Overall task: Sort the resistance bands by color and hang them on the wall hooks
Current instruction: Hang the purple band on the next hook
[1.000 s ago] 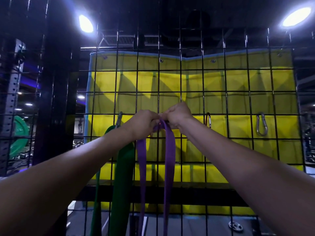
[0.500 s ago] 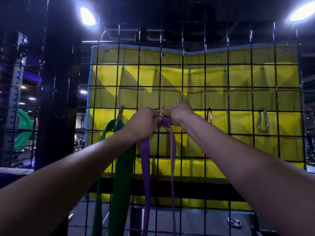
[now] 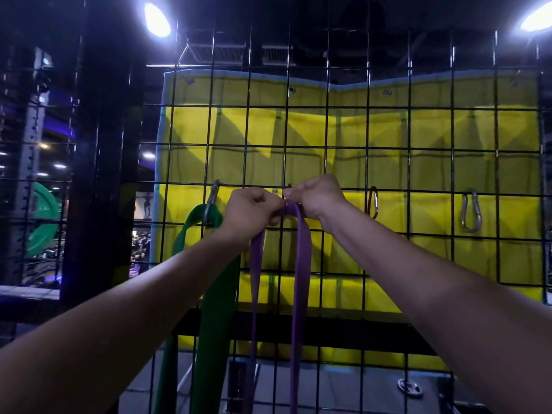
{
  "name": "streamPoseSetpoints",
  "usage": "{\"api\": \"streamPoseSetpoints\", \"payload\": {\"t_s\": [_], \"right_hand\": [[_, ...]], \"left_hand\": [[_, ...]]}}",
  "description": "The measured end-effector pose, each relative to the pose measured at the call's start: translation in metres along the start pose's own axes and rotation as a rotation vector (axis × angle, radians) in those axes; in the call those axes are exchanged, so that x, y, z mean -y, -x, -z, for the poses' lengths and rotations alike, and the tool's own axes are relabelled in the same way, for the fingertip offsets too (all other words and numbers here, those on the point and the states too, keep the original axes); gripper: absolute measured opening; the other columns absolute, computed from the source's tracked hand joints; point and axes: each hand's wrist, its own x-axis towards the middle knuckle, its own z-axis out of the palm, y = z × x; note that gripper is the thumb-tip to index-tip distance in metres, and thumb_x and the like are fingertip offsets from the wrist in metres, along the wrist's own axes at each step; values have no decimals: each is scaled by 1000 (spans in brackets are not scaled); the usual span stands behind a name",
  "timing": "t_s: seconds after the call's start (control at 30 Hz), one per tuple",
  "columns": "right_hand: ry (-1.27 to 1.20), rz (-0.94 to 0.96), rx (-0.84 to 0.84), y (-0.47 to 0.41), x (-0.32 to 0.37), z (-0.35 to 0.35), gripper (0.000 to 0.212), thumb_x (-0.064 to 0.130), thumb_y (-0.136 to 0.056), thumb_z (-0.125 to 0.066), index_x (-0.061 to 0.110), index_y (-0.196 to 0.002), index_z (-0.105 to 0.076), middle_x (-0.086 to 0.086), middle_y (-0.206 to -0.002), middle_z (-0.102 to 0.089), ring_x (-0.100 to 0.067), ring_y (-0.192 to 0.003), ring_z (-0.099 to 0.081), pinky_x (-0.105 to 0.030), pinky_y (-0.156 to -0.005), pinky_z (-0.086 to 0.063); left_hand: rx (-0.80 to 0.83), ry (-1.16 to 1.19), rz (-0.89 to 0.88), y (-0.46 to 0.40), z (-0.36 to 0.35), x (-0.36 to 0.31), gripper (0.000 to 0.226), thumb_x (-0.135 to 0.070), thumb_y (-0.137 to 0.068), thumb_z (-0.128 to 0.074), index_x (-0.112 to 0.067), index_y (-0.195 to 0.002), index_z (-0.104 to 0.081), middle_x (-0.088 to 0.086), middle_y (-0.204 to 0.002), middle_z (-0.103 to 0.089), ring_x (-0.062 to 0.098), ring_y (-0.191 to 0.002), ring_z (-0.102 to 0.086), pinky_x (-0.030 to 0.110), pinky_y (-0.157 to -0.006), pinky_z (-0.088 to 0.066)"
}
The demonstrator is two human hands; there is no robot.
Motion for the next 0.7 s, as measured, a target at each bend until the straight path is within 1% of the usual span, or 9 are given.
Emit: {"api": "streamPoseSetpoints", "payload": {"t_s": [0.07, 0.13, 0.23, 0.33, 0.37, 0.43, 0.5, 0.6, 0.7], "right_hand": [[38, 28, 5, -1, 0, -1, 11, 14, -82, -70, 9, -74, -65, -2, -67, -61, -14, -64, -56, -31, -66, -51], [65, 45, 2, -3, -1, -2, 8, 15, -82, -70, 8, -79, -67, -7, -76, -65, -17, -71, -58, -35, -72, -53], [80, 50, -8, -4, -2, -4, 9, 15, -82, -70, 7, -80, -67, -11, -88, -68, -19, -78, -60, -37, -79, -53], [102, 59, -28, -2, -2, -4, 17, 17, -84, -69, 1, -91, -70, -11, -89, -67, -18, -81, -59, -34, -79, -51], [112, 59, -31, -1, -1, -4, 20, 18, -84, -68, 1, -94, -70, -10, -87, -66, -18, -80, -58, -33, -76, -50], [122, 53, -32, 2, 0, -3, 22, 20, -85, -67, 0, -95, -69, -8, -83, -62, -17, -76, -55, -29, -69, -44], [123, 46, -31, 4, 2, -2, 23, 20, -86, -66, -1, -94, -68, -8, -81, -60, -17, -74, -53, -27, -68, -40], [106, 33, -25, 5, 2, -2, 27, 19, -86, -66, -6, -95, -67, -11, -80, -58, -19, -72, -51, -29, -66, -41], [63, 13, -4, 4, 2, 0, 27, 16, -85, -67, -8, -97, -67, -13, -79, -57, -15, -62, -47, -29, -58, -40]], "left_hand": [[-3, -26, 64, -6, 1, -2, 16, -9, -80, -66, 7, -79, -66, 26, -77, -66, 25, -68, -60, 41, -74, -56], [60, -66, 125, -12, 4, -7, 13, -7, -77, -67, 5, -76, -65, 25, -76, -64, 28, -71, -58, 45, -75, -54], [162, -129, 195, -16, 8, -17, 11, -3, -79, -65, -1, -68, -63, 24, -74, -60, 26, -65, -54, 30, -61, -47], [208, -220, 218, -19, 8, -24, 21, -4, -80, -64, -9, -60, -60, 9, -50, -58, 11, -39, -49, 13, -39, -37], [218, -226, 231, -20, 7, -25, 23, -5, -81, -65, -10, -59, -59, 6, -46, -57, 9, -37, -47, 12, -38, -35], [230, -210, 270, -21, 6, -27, 24, -4, -81, -64, -11, -59, -57, 7, -51, -58, 12, -45, -51, 17, -45, -38], [230, -200, 293, -20, 6, -27, 25, -3, -81, -64, -11, -59, -55, 8, -53, -57, 14, -49, -50, 19, -48, -38], [222, -153, 318, -19, 3, -26, 24, -2, -81, -63, -9, -60, -54, 7, -52, -56, 15, -52, -50, 22, -53, -39], [191, -216, 287, -17, 1, -28, 21, -3, -79, -63, -7, -61, -53, 5, -45, -51, 9, -35, -44, 14, -35, -31]]}}
